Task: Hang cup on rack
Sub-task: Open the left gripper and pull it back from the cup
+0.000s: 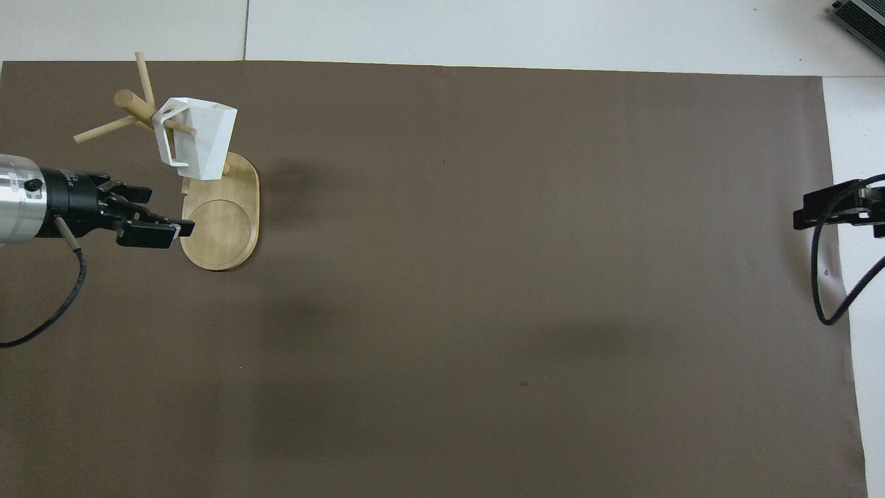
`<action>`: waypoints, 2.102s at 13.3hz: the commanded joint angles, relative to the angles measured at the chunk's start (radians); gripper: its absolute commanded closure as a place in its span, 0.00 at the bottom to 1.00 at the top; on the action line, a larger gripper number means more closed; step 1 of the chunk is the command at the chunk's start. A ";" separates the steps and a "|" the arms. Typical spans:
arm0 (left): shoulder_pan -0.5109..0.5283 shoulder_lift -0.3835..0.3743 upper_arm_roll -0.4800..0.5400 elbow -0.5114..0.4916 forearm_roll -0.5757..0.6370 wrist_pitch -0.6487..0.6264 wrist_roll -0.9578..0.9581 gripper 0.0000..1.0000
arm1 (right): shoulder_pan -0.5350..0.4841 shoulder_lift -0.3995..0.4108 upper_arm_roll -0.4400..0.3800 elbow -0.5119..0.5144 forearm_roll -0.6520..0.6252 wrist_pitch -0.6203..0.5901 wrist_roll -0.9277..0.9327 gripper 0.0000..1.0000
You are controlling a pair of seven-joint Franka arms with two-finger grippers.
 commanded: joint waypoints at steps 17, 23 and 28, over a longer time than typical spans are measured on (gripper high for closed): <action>0.013 -0.012 0.001 0.154 0.152 -0.206 1.374 0.00 | -0.004 -0.007 0.000 -0.008 0.005 -0.002 -0.004 0.00; 0.010 -0.012 -0.003 0.201 0.262 -0.243 1.851 0.00 | -0.004 -0.007 0.000 -0.008 0.005 -0.002 -0.004 0.00; -0.042 0.014 0.013 0.342 0.331 -0.399 2.019 0.00 | -0.004 -0.007 0.000 -0.008 0.005 -0.002 -0.004 0.00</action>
